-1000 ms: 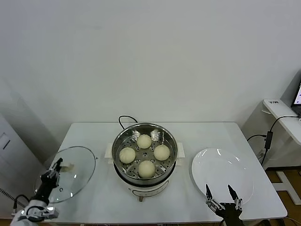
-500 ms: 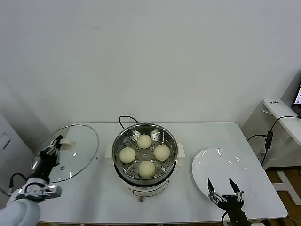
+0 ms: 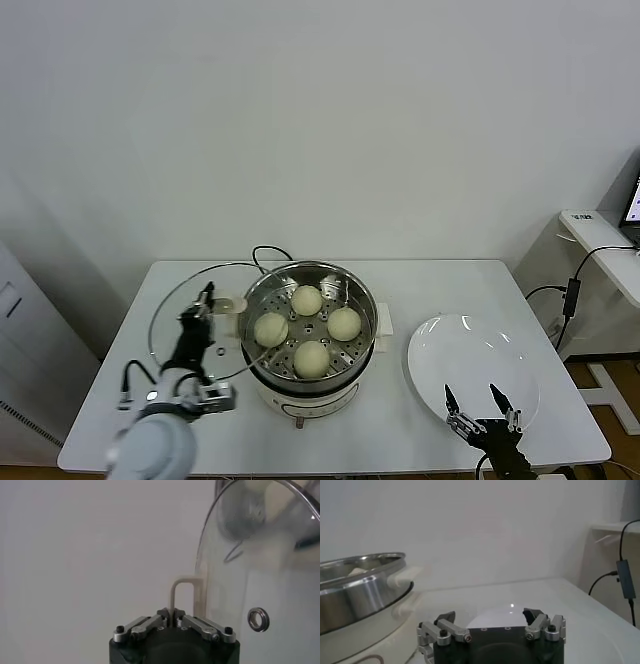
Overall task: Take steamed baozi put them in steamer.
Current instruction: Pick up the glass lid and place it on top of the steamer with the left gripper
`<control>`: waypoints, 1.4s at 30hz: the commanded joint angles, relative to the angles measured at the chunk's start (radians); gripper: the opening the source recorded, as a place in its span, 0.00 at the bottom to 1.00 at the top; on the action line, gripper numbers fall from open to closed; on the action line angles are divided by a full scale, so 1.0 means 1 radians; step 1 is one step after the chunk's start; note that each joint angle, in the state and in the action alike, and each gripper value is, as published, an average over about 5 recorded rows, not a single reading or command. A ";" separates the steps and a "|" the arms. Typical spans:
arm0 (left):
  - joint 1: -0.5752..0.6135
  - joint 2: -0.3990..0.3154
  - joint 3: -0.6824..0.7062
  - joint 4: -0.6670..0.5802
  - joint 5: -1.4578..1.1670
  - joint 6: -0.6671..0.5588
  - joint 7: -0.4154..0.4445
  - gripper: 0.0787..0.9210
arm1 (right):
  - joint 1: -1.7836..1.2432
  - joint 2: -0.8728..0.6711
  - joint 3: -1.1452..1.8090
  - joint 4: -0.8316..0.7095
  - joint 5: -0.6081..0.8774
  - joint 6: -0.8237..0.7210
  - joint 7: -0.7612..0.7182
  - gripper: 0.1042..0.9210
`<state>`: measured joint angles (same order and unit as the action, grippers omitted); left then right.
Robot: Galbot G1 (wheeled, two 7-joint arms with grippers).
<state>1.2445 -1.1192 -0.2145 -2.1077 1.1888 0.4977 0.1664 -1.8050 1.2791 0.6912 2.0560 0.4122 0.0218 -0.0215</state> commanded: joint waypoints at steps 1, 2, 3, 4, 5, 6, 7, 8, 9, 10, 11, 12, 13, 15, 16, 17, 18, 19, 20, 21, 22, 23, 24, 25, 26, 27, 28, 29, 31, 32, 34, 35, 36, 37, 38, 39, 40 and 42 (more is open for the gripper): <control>-0.231 -0.115 0.336 0.059 0.209 0.250 0.084 0.04 | -0.002 0.003 0.003 -0.004 -0.009 -0.006 -0.005 0.88; -0.239 -0.119 0.346 0.065 0.219 0.256 0.092 0.04 | -0.002 0.004 0.003 -0.004 -0.011 -0.005 -0.006 0.88; -0.244 -0.123 0.353 0.069 0.229 0.263 0.098 0.04 | -0.003 0.004 0.003 -0.005 -0.013 -0.004 -0.007 0.88; -0.248 -0.128 0.361 0.073 0.238 0.269 0.103 0.04 | -0.005 0.005 0.003 -0.005 -0.015 -0.003 -0.008 0.88; -0.251 -0.135 0.368 0.076 0.248 0.275 0.108 0.04 | -0.006 0.006 0.002 -0.005 -0.017 -0.002 -0.008 0.88; -0.253 -0.141 0.375 0.079 0.258 0.280 0.113 0.04 | -0.008 0.007 0.002 -0.005 -0.019 -0.002 -0.009 0.88; -0.255 -0.149 0.383 0.083 0.265 0.283 0.116 0.04 | -0.010 0.007 0.001 -0.005 -0.021 -0.001 -0.009 0.88; -0.257 -0.157 0.390 0.088 0.272 0.286 0.119 0.04 | -0.011 0.008 0.000 -0.005 -0.024 -0.001 -0.010 0.88; -0.258 -0.164 0.397 0.093 0.279 0.287 0.121 0.04 | -0.012 0.009 -0.001 -0.005 -0.026 0.000 -0.010 0.88; -0.258 -0.172 0.404 0.098 0.286 0.288 0.124 0.04 | -0.012 0.009 -0.002 -0.005 -0.029 0.000 -0.010 0.88; -0.258 -0.180 0.410 0.103 0.294 0.288 0.127 0.04 | -0.012 0.010 -0.003 -0.005 -0.031 0.001 -0.010 0.88; -0.258 -0.187 0.416 0.107 0.302 0.288 0.129 0.04 | -0.012 0.011 -0.004 -0.005 -0.033 0.001 -0.010 0.88; -0.257 -0.194 0.422 0.112 0.310 0.287 0.130 0.04 | -0.012 0.011 -0.005 -0.005 -0.035 0.002 -0.009 0.88; -0.255 -0.207 0.431 0.120 0.325 0.286 0.133 0.04 | -0.013 0.012 -0.006 -0.006 -0.037 0.002 -0.010 0.88; -0.254 -0.214 0.435 0.125 0.331 0.285 0.134 0.04 | -0.014 0.012 -0.006 -0.006 -0.038 0.003 -0.010 0.88; -0.255 -0.219 0.438 0.130 0.336 0.284 0.135 0.04 | -0.014 0.013 -0.005 -0.006 -0.039 0.003 -0.010 0.88; -0.255 -0.223 0.440 0.136 0.340 0.284 0.136 0.04 | -0.015 0.013 -0.005 -0.006 -0.039 0.004 -0.010 0.88; -0.257 -0.227 0.442 0.143 0.343 0.283 0.136 0.04 | -0.015 0.014 -0.005 -0.006 -0.039 0.004 -0.011 0.88; -0.259 -0.229 0.443 0.150 0.345 0.282 0.137 0.04 | -0.016 0.015 -0.006 -0.006 -0.039 0.005 -0.011 0.88; -0.262 -0.230 0.443 0.155 0.347 0.282 0.137 0.04 | -0.016 0.016 -0.006 -0.006 -0.040 0.005 -0.012 0.88; -0.264 -0.231 0.443 0.160 0.348 0.281 0.137 0.04 | -0.017 0.018 -0.007 -0.005 -0.040 0.006 -0.012 0.88; -0.265 -0.230 0.443 0.163 0.349 0.280 0.136 0.04 | -0.017 0.019 -0.008 -0.005 -0.041 0.006 -0.013 0.88; -0.265 -0.230 0.443 0.163 0.349 0.280 0.136 0.04 | -0.018 0.020 -0.008 -0.005 -0.042 0.007 -0.013 0.88; -0.264 -0.229 0.444 0.161 0.349 0.279 0.137 0.04 | -0.018 0.022 -0.010 -0.006 -0.044 0.008 -0.014 0.88; -0.262 -0.228 0.444 0.159 0.350 0.279 0.137 0.04 | -0.018 0.023 -0.011 -0.006 -0.047 0.009 -0.014 0.88; -0.259 -0.227 0.445 0.158 0.350 0.279 0.137 0.04 | -0.018 0.023 -0.012 -0.007 -0.049 0.009 -0.014 0.88; -0.256 -0.227 0.446 0.158 0.351 0.279 0.138 0.04 | -0.018 0.024 -0.014 -0.007 -0.050 0.010 -0.014 0.88; -0.253 -0.226 0.446 0.160 0.351 0.279 0.138 0.04 | -0.018 0.024 -0.016 -0.006 -0.052 0.010 -0.014 0.88; -0.248 -0.226 0.446 0.167 0.351 0.278 0.138 0.04 | -0.018 0.025 -0.018 -0.006 -0.053 0.011 -0.014 0.88; -0.247 -0.226 0.445 0.172 0.351 0.278 0.137 0.04 | -0.018 0.025 -0.018 -0.005 -0.054 0.011 -0.014 0.88; -0.250 -0.228 0.443 0.182 0.350 0.277 0.137 0.04 | -0.018 0.025 -0.019 -0.005 -0.055 0.011 -0.014 0.88; -0.253 -0.229 0.441 0.188 0.350 0.277 0.136 0.04 | -0.019 0.024 -0.019 -0.005 -0.055 0.012 -0.014 0.88; -0.257 -0.229 0.438 0.196 0.349 0.277 0.136 0.04 | -0.019 0.025 -0.019 -0.005 -0.055 0.012 -0.014 0.88; -0.261 -0.229 0.436 0.203 0.348 0.277 0.136 0.04 | -0.020 0.025 -0.019 -0.004 -0.056 0.013 -0.015 0.88; -0.264 -0.228 0.434 0.209 0.346 0.277 0.135 0.04 | -0.021 0.026 -0.019 -0.004 -0.056 0.014 -0.015 0.88; -0.267 -0.227 0.433 0.214 0.343 0.277 0.135 0.04 | -0.022 0.027 -0.018 -0.004 -0.057 0.016 -0.016 0.88; -0.268 -0.226 0.432 0.219 0.341 0.277 0.135 0.04 | -0.024 0.029 -0.018 -0.003 -0.058 0.017 -0.017 0.88; -0.269 -0.224 0.431 0.228 0.338 0.277 0.133 0.04 | -0.025 0.031 -0.018 -0.004 -0.059 0.019 -0.019 0.88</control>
<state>0.9876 -1.3375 0.2107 -1.9212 1.5236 0.7364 0.2984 -1.8277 1.3059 0.6733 2.0520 0.3576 0.0378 -0.0387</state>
